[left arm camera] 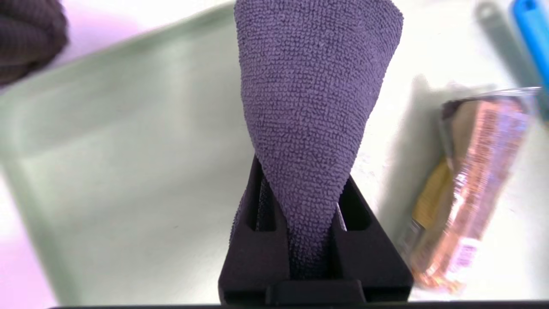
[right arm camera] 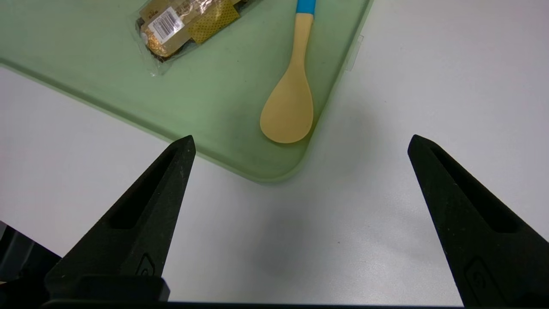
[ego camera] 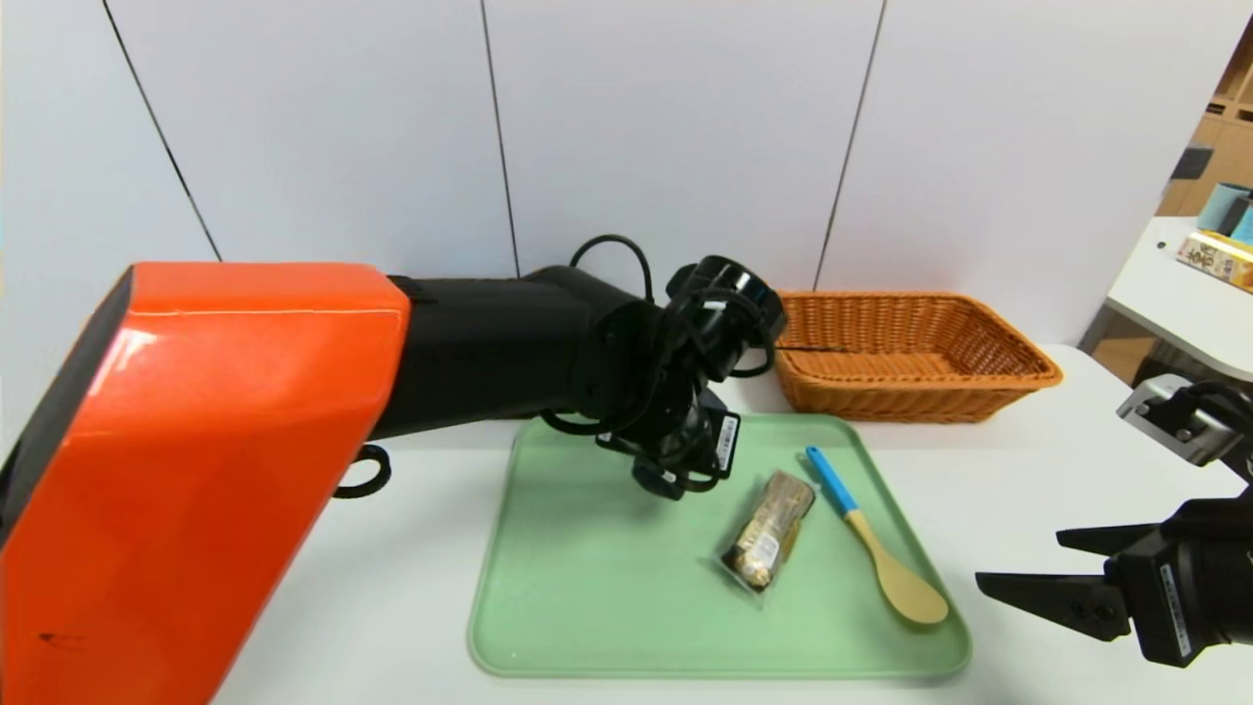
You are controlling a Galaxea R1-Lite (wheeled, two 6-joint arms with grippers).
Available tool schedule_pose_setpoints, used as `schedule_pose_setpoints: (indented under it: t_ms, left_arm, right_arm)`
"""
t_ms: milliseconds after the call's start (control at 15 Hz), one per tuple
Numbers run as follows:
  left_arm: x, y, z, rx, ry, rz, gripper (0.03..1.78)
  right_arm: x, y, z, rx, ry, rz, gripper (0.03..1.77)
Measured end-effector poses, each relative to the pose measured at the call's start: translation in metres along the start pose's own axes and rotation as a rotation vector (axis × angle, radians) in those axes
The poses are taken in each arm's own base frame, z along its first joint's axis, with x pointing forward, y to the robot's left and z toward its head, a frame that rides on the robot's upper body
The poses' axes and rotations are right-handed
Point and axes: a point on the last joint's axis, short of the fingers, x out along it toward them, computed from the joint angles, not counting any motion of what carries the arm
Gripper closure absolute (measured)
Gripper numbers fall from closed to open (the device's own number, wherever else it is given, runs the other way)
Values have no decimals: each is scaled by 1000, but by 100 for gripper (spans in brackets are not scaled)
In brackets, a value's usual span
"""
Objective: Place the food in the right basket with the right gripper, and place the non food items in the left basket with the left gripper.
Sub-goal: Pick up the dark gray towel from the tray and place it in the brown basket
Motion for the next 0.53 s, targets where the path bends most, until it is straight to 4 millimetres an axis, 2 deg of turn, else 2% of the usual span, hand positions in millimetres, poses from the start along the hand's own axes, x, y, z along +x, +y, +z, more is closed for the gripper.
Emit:
schedule_pose_setpoints:
  t_ms: [267,400,533]
  left_arm:
    - [-48,16,17,13,-69,-14,156]
    - [-68,43,32,20,-129,16,156]
    - [-78,71,45,1,-180,58,156]
  right_arm:
    - [-1,0,0,-1,-5,0,9]
    - [-2,0,0,-2,-7,0,9]
    - [-2,1,0,-2,-8,0,9]
